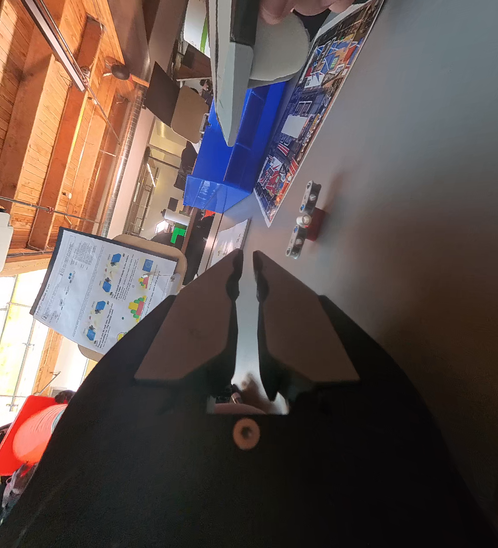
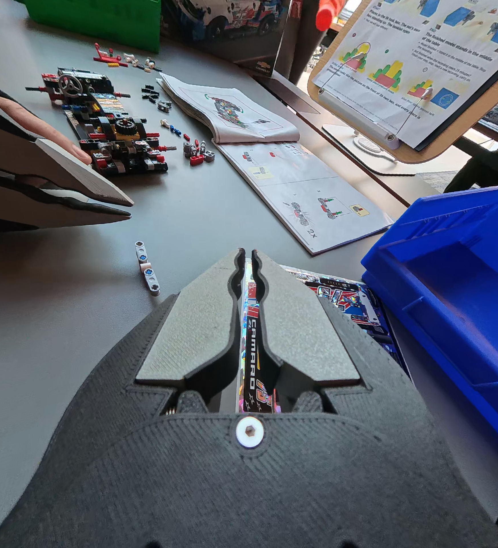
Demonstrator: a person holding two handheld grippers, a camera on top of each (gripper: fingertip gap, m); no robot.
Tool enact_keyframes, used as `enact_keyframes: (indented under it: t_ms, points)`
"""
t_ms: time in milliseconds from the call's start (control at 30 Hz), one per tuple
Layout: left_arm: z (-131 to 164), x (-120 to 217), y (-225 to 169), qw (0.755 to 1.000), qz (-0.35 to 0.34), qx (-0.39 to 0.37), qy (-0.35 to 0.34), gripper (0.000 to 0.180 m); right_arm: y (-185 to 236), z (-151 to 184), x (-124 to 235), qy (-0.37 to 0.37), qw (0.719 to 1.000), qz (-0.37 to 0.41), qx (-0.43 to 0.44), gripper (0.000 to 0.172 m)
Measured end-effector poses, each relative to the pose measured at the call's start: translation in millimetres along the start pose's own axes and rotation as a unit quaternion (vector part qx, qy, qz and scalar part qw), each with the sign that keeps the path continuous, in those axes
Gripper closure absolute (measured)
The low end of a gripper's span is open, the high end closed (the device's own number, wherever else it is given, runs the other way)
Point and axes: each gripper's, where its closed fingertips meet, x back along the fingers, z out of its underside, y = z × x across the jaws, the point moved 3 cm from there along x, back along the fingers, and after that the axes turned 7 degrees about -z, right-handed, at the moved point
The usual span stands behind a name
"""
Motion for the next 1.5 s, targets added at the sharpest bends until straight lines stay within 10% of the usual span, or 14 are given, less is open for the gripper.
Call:
enact_keyframes:
  t_ms: [1100,1500]
  points:
    - [1.1,0.9,1.8,1.000,-0.001,0.010,0.004,0.179,0.3,2.7,-1.8,0.007,1.000,-0.004,-0.001,0.170]
    - [8.9,9.4,60.2,0.954,0.056,0.283,0.086,0.146,-2.2,0.8,1.9,-0.004,1.000,-0.002,-0.010,0.169]
